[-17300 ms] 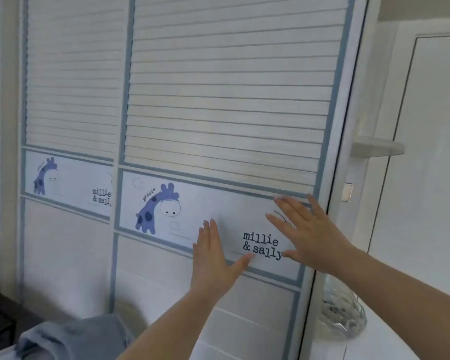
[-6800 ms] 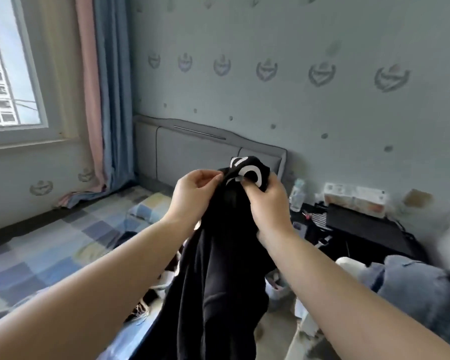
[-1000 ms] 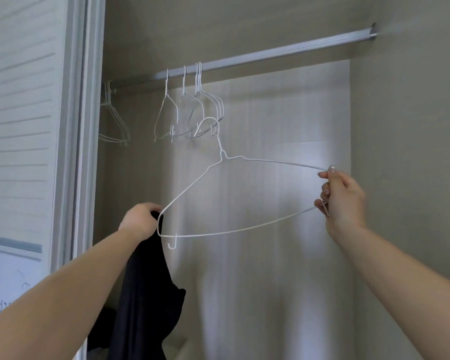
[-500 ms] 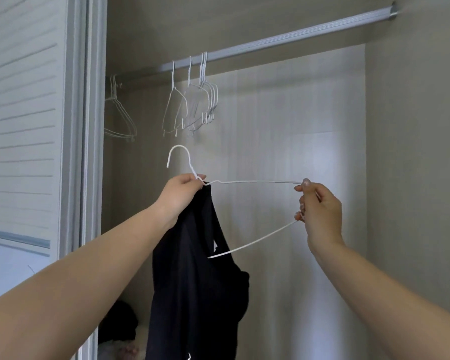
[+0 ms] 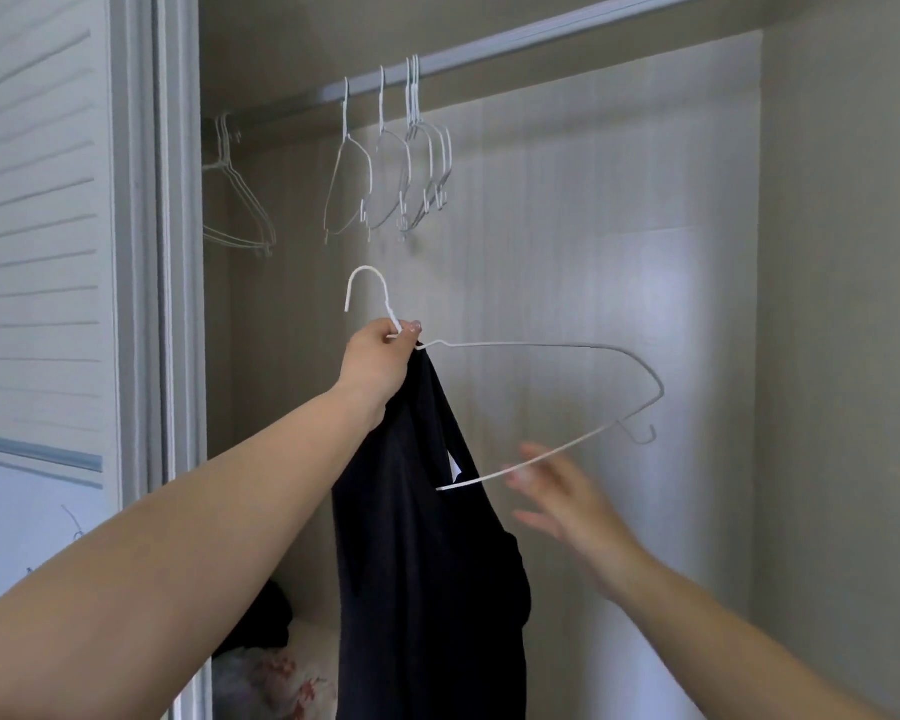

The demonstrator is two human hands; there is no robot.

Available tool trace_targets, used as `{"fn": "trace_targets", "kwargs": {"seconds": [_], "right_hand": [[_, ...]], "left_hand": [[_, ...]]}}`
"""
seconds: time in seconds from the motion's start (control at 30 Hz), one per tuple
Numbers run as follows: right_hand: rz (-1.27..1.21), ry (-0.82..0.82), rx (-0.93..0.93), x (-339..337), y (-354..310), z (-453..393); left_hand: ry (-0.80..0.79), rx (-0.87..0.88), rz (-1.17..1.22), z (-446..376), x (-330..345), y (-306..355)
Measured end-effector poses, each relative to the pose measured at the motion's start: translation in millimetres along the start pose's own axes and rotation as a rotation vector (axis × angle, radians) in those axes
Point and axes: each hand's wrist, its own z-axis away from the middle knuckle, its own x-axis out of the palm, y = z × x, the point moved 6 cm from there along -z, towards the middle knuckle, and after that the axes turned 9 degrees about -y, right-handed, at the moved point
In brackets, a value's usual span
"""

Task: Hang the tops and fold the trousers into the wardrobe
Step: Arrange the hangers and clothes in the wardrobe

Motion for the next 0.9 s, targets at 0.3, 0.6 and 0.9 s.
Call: {"fn": "trace_targets", "kwargs": {"seconds": [0.3,0.6,0.9], "right_hand": [[1.054,-0.432,0.162,57.4,38.1,-10.8],[1.701,-0.402,0.164,3.4,23.0,-26.9],[2.006,-0.41,0.006,-8.4,-39.6,-40.4]], "left_hand": [[-0.024,0.073,-0.055,-1.4,-3.0,8.0],[0.054,0.155,-0.466,0.2,-63.8,-24.8],[0.044,0.173,-0.685,4.0,-56.2,-51.5]]}}
